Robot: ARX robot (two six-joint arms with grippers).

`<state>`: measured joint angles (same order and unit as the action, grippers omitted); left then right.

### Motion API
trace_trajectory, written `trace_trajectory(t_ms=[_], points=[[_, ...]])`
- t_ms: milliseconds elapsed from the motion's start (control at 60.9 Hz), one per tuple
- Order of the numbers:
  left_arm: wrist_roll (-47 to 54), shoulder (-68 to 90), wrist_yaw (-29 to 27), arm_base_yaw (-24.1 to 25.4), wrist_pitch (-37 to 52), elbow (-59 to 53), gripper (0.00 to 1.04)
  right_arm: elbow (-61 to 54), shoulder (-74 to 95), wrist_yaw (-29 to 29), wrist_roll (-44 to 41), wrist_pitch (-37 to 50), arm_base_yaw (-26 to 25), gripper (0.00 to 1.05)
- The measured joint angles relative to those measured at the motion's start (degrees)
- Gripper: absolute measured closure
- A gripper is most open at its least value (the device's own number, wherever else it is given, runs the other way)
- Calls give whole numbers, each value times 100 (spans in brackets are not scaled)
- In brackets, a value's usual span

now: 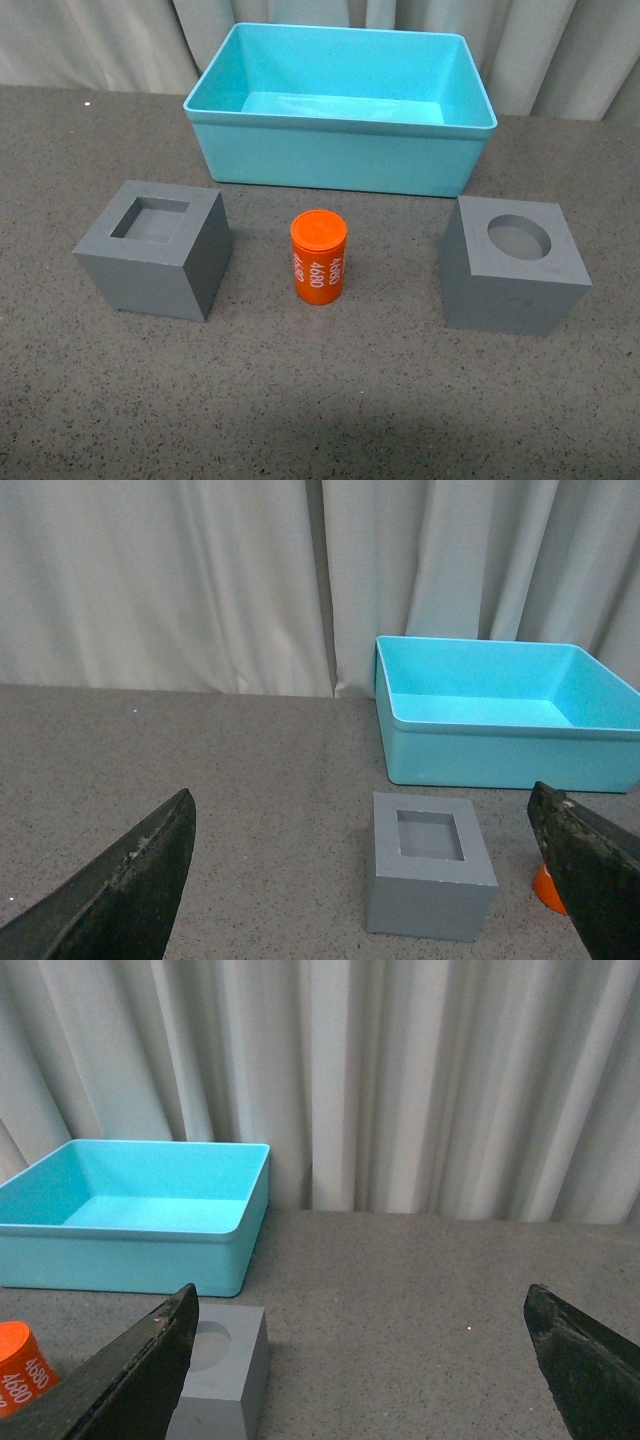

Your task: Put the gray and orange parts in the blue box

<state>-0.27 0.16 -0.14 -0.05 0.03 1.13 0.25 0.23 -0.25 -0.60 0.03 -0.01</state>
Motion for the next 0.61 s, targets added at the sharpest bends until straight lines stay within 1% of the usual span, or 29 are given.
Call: trace_trajectory(t_ms=[608], points=[[0,0,0,0,0,0,7,0,0,0,0,0,0,10]])
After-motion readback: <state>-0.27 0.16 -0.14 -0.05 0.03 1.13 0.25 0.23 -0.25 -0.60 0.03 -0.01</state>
